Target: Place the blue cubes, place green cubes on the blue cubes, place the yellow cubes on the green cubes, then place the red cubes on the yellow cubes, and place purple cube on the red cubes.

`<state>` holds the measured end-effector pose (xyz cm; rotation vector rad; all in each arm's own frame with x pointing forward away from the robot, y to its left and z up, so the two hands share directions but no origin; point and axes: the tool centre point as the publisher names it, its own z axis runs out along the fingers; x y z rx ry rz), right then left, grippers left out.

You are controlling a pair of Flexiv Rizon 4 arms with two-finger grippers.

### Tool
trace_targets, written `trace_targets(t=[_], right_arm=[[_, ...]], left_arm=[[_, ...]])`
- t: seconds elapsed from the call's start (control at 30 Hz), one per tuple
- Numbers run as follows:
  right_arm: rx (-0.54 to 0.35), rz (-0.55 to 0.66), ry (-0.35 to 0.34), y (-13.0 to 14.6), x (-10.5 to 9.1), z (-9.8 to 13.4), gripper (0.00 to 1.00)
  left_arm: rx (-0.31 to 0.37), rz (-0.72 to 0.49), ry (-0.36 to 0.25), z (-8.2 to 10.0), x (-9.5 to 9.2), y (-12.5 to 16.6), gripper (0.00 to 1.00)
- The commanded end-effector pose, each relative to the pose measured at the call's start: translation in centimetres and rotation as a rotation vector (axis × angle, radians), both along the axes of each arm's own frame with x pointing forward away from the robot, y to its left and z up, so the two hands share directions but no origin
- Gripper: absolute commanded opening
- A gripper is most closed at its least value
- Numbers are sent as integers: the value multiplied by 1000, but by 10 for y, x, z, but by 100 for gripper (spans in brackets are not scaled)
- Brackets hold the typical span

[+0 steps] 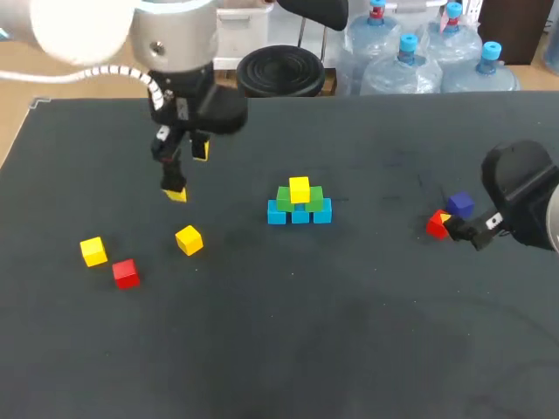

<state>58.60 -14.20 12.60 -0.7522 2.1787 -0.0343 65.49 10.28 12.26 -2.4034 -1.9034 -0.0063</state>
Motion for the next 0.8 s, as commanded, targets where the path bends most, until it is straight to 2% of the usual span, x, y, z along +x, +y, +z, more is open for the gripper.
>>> trace_targets(t=[0.03, 0.13, 0.17, 0.27, 0.33, 0.4, 0.67, 0.8], right_arm=[[7, 2, -8, -1, 0, -2, 100], [7, 2, -8, -1, 0, -2, 100], [7, 2, -8, -1, 0, -2, 100], [7, 2, -8, -1, 0, -2, 100], [7, 2, -8, -1, 0, -2, 100], [7, 2, -8, -1, 0, -2, 100], [7, 2, -8, -1, 0, -2, 100], [7, 2, -8, -1, 0, -2, 100]], left_arm=[[-111, -7, -73, -9, -14, 16, 100], [-108, 42, -75, -16, -16, 27, 100], [-128, 59, -63, -18, -18, 30, 100], [-127, 52, -65, -25, -23, 31, 100], [-153, 42, -59, -26, -26, 28, 100], [-152, 44, -58, -28, -27, 26, 100], [-140, 110, 5, -38, -38, 5, 100], [-186, 86, -4, -42, -42, -5, 100]])
